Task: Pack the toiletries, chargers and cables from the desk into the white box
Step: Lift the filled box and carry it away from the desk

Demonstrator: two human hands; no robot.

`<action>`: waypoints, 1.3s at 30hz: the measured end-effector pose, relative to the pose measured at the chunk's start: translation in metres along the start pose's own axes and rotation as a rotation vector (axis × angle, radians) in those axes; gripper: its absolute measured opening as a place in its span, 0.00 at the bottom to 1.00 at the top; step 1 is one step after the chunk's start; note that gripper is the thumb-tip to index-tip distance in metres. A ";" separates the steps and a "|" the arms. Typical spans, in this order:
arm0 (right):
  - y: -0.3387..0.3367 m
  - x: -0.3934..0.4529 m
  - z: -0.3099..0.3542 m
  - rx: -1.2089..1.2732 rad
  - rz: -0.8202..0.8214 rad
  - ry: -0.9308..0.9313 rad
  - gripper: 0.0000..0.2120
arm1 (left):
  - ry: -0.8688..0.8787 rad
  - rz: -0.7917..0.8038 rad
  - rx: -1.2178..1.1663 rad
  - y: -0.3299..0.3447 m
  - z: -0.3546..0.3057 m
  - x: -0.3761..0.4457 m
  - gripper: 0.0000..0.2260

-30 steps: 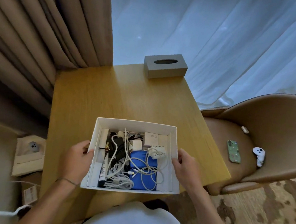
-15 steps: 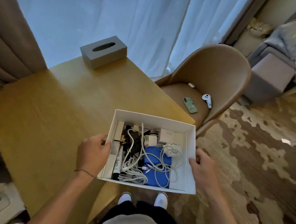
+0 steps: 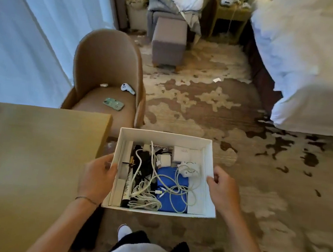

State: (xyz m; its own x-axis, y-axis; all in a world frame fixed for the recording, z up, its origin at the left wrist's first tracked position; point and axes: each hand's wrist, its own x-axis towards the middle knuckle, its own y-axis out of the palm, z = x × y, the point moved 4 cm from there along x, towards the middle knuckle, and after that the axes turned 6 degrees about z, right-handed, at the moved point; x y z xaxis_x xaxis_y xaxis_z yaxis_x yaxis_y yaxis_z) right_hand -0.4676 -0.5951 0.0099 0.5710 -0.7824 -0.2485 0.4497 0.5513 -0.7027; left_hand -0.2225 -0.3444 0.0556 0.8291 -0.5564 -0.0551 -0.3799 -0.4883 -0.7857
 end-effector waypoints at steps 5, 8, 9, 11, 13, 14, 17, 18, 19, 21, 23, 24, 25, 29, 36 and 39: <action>-0.081 -0.045 -0.103 0.032 -0.133 0.127 0.11 | 0.178 0.074 0.088 0.079 -0.095 -0.023 0.07; -0.130 -0.080 -0.163 0.064 -0.216 0.209 0.11 | 0.285 0.157 0.072 0.133 -0.150 -0.042 0.07; -0.146 -0.092 -0.182 0.066 -0.242 0.244 0.11 | 0.318 0.179 0.067 0.150 -0.169 -0.050 0.08; -0.176 -0.117 -0.218 0.071 -0.306 0.312 0.13 | 0.385 0.213 0.059 0.183 -0.211 -0.068 0.09; -0.202 -0.143 -0.253 0.075 -0.373 0.377 0.16 | 0.432 0.257 0.038 0.214 -0.250 -0.086 0.10; -0.213 -0.156 -0.268 0.078 -0.404 0.413 0.17 | 0.448 0.289 0.033 0.229 -0.269 -0.094 0.11; -0.238 -0.195 -0.315 0.134 -0.509 0.517 0.16 | 0.544 0.423 0.048 0.275 -0.323 -0.118 0.11; -0.246 -0.208 -0.330 0.145 -0.544 0.555 0.17 | 0.578 0.452 0.038 0.289 -0.341 -0.126 0.11; -0.253 -0.221 -0.344 0.143 -0.576 0.593 0.17 | 0.610 0.472 0.027 0.303 -0.359 -0.135 0.11; -0.268 -0.245 -0.369 0.141 -0.638 0.653 0.18 | 0.664 0.530 0.015 0.331 -0.394 -0.154 0.11; -0.282 -0.268 -0.394 0.183 -0.703 0.704 0.18 | 0.713 0.605 0.011 0.360 -0.427 -0.175 0.12; -0.288 -0.279 -0.407 0.203 -0.728 0.740 0.17 | 0.736 0.636 0.014 0.374 -0.442 -0.185 0.12; -0.294 -0.292 -0.420 0.213 -0.747 0.779 0.16 | 0.762 0.661 0.017 0.389 -0.458 -0.196 0.13; -0.320 -0.336 -0.471 0.237 -0.809 0.911 0.14 | 0.844 0.744 0.016 0.444 -0.515 -0.243 0.12; -0.371 -0.402 -0.553 0.239 -0.924 1.043 0.12 | 0.964 0.868 0.048 0.544 -0.602 -0.330 0.09; -0.387 -0.437 -0.587 0.284 -0.993 1.110 0.05 | 1.019 0.914 0.047 0.577 -0.639 -0.375 0.08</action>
State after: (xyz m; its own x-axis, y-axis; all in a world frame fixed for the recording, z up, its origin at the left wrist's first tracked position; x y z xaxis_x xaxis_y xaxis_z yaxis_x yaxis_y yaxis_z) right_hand -1.2945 -0.6365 -0.0009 -0.7675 -0.6030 -0.2174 0.5166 -0.3811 -0.7667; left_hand -1.0142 -0.8470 0.0170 -0.3808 -0.9189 -0.1031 -0.5924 0.3280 -0.7359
